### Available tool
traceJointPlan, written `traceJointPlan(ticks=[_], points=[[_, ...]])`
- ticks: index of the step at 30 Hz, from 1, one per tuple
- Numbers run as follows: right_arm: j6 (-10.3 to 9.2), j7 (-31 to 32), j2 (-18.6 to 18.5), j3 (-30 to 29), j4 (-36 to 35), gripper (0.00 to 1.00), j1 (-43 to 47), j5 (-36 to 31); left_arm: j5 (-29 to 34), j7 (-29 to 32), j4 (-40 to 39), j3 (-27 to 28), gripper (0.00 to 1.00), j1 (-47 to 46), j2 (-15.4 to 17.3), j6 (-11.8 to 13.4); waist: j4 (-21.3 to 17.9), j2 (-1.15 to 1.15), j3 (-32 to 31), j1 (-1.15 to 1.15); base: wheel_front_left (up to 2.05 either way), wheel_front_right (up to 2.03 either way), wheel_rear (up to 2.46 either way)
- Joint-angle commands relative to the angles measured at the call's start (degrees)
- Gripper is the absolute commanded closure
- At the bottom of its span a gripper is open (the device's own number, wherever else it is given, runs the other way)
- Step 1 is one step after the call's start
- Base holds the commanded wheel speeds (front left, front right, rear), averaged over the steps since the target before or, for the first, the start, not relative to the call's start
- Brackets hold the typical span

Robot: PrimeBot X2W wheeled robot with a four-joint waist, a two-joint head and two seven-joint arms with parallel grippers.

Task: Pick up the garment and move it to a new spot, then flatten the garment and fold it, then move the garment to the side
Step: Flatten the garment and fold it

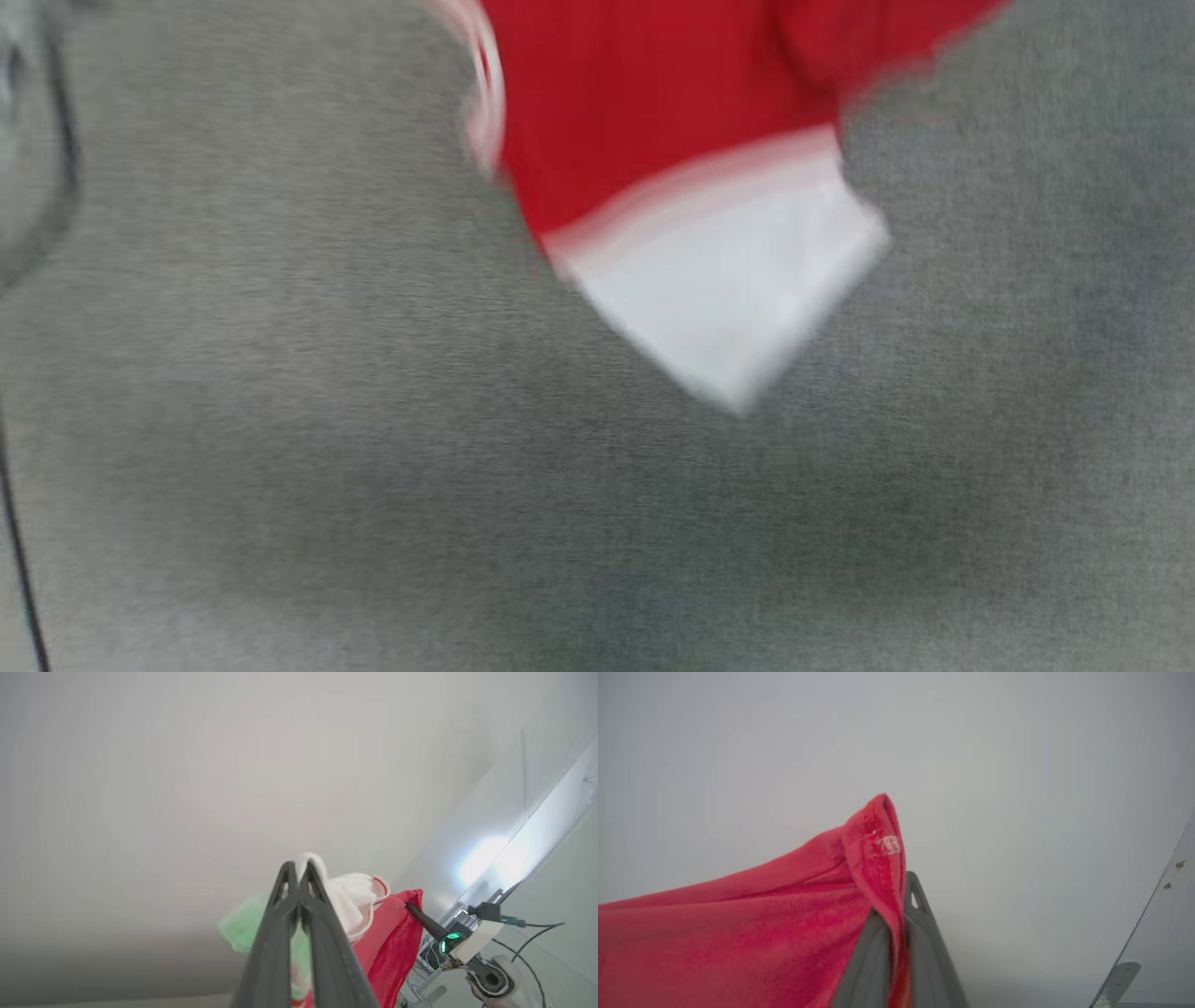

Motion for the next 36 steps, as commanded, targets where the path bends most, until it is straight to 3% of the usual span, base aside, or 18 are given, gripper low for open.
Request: traceJointPlan(ticks=[1, 8, 13, 17, 20, 24, 30, 36], points=[[-0.09, -1.19, 0.10, -0.90, 0.94, 1.00, -1.68, -0.77, -0.39, 0.23, 1.59, 1.15, 1.00, -2.72, 0.04, 0.18, -1.65, 0.00, 2.04, 0.00, 0.00, 0.00, 0.00], [-0.25, -12.05, 2.26, -6.41, 7.11, 1.00, -12.23, -3.78, 2.50, 0.32, 13.10, 4.00, 1.00, -24.17, -2.41, 0.18, -5.11, 0.00, 5.07, 0.00, 0.00, 0.00, 0.00], [-0.23, -13.53, 3.62, -4.54, 9.85, 1.00, -13.26, -4.13, 2.62, 1.25, 14.17, 2.18, 1.00, -28.13, -3.48, 0.18, -5.81, 0.00, 5.96, 0.00, 0.00, 0.00, 0.00], [-0.18, -13.23, 4.34, -0.31, 10.47, 1.00, -7.89, -2.85, -0.90, 1.40, 10.78, 1.32, 1.00, -21.14, -4.42, 0.18, -5.54, 0.00, 6.39, 0.00, 0.00, 0.00, 0.00], [-0.17, -12.91, 4.57, 3.00, 9.02, 1.00, -2.45, -0.65, -3.13, 3.06, 4.36, -0.18, 1.00, -12.77, -3.67, 0.16, -5.38, 0.00, 6.37, 0.00, 0.00, 0.00, 0.00], [-0.05, -12.92, 3.23, 8.01, 4.93, 1.00, 6.63, 3.29, -6.63, 1.68, -5.39, 1.83, 1.00, 0.32, -3.28, 0.13, -5.00, 0.00, 5.96, 0.00, 0.00, 0.00, 0.00], [-0.05, -11.87, -0.70, 11.69, -3.34, 1.00, 21.08, 11.27, -4.83, -4.43, -15.21, 3.78, 1.00, 18.28, -5.37, 0.13, -3.81, 0.00, 3.82, 0.00, 0.00, 0.00, 0.00], [-0.04, -10.86, -4.61, 13.59, -12.07, 1.00, 35.14, 15.67, -0.41, -8.67, -20.79, 1.67, 1.00, 34.44, -6.19, 0.13, -3.59, 0.00, 0.04, 0.00, 0.00, 0.00, 0.00]])
